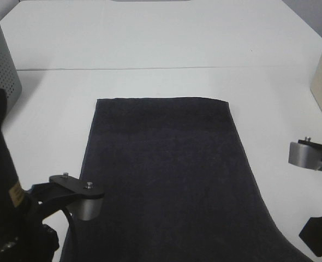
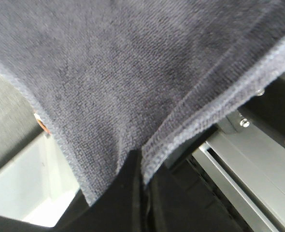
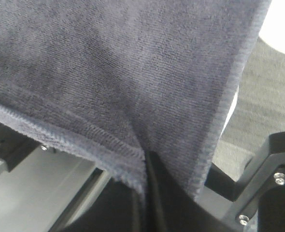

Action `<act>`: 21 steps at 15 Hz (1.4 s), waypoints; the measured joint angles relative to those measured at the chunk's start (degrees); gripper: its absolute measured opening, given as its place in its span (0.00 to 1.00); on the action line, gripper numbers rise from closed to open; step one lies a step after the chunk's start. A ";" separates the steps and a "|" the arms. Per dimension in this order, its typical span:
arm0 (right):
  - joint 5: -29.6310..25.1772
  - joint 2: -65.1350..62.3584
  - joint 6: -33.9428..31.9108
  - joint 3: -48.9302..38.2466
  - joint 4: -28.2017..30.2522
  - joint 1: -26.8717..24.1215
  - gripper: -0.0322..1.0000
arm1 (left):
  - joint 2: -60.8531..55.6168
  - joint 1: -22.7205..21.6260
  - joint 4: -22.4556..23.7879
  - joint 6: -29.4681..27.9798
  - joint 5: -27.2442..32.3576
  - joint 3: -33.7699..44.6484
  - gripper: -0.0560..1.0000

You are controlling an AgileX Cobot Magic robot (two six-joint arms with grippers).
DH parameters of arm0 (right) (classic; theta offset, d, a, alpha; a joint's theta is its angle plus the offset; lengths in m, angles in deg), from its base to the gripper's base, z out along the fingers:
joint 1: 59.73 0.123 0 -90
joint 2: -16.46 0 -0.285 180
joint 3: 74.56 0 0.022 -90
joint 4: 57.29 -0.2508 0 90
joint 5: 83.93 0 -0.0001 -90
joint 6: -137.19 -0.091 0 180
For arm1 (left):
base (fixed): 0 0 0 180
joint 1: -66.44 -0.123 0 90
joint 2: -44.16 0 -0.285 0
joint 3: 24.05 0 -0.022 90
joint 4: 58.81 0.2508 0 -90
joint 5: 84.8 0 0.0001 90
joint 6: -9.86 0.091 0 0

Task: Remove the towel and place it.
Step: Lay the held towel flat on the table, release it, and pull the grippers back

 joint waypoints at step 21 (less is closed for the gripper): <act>9.40 18.85 8.14 -3.50 -1.20 -0.52 0.09 | 13.69 0.00 -1.43 2.46 -0.92 -4.01 0.11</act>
